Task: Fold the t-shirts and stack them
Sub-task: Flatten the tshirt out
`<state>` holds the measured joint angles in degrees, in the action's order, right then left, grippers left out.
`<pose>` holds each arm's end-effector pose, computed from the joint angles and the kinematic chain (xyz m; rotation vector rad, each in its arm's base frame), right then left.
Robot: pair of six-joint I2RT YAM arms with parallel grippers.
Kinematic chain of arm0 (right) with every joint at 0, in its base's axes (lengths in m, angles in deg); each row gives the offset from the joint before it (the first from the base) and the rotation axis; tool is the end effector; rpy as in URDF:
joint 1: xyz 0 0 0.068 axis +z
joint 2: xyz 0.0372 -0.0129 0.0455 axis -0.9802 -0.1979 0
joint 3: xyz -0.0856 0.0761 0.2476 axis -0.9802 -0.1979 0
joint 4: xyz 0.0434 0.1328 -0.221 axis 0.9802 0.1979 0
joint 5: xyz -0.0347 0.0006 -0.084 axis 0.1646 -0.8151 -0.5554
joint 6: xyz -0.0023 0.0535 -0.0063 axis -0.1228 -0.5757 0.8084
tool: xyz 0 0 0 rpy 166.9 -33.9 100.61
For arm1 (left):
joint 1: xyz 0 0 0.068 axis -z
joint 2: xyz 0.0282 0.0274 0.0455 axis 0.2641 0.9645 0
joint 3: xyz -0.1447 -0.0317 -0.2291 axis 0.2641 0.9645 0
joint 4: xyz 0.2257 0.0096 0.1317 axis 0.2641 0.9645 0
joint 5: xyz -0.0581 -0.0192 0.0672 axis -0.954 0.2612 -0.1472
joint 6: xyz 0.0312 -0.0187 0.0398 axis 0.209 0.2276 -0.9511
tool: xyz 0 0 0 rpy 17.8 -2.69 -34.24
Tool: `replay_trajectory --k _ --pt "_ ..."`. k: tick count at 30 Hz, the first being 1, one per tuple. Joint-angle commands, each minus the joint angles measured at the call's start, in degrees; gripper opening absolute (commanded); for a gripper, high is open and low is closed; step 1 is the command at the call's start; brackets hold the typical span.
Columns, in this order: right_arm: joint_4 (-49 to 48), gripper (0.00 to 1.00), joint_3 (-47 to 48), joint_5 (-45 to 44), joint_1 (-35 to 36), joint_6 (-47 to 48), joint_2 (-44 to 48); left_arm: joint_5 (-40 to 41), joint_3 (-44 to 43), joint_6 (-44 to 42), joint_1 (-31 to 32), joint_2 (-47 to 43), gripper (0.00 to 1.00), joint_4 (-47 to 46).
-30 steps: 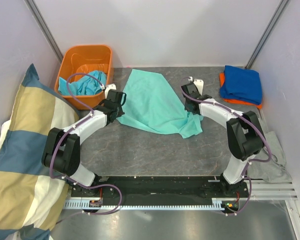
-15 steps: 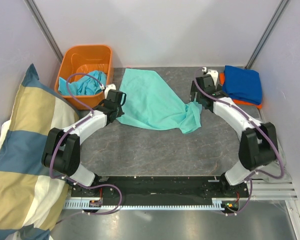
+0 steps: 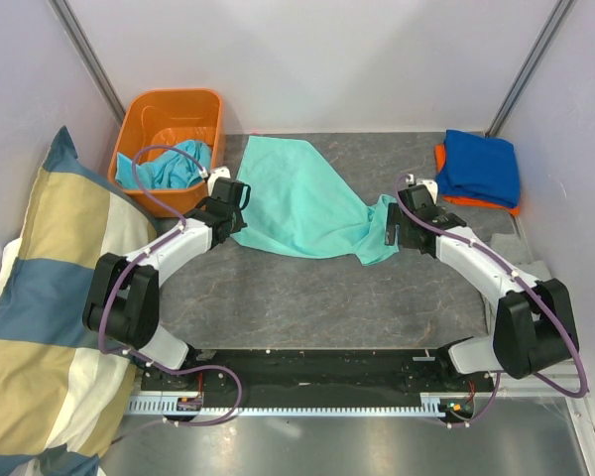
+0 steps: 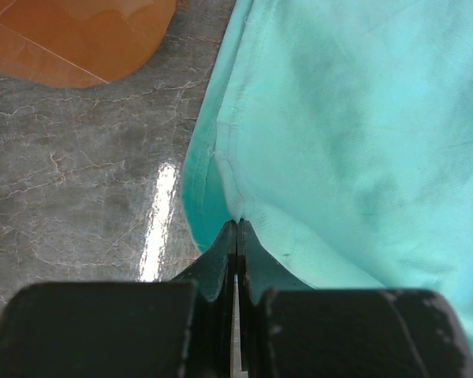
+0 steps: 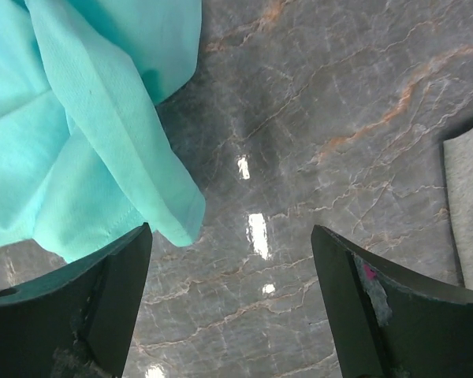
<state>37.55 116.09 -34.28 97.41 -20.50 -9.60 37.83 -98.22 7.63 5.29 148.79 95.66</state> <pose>0.2684 0.0782 0.2314 0.1921 2.4392 -0.1548 0.3077 -0.1014 0.2157 -0.3093 2.3081 0.0461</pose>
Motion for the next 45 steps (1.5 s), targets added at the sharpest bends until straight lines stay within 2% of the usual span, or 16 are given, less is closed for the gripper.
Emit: replay_trajectory --k 1,8,23,31,45 --pt "-0.14 0.89 -0.56 2.53 0.42 1.15 1.96 -0.44 0.11 -0.96 -0.12 0.61 0.02 -0.77" --pt "-0.14 0.81 -1.09 6.66 0.77 2.03 2.23 -0.53 0.38 -0.97 -0.12 0.44 0.02 -0.77" --pt "-3.66 0.68 -1.09 7.2 1.56 1.15 -4.98 -0.18 0.64 -1.05 -0.12 0.17 0.02 -0.77" --pt "-4.36 0.51 -0.83 6.23 1.56 1.33 -6.03 0.17 0.81 -1.14 -0.12 0.09 0.02 -0.77" --pt "-5.59 0.41 0.23 5.53 1.56 1.5 -7.97 0.26 0.99 -1.23 -0.12 0.08 0.02 -0.85"
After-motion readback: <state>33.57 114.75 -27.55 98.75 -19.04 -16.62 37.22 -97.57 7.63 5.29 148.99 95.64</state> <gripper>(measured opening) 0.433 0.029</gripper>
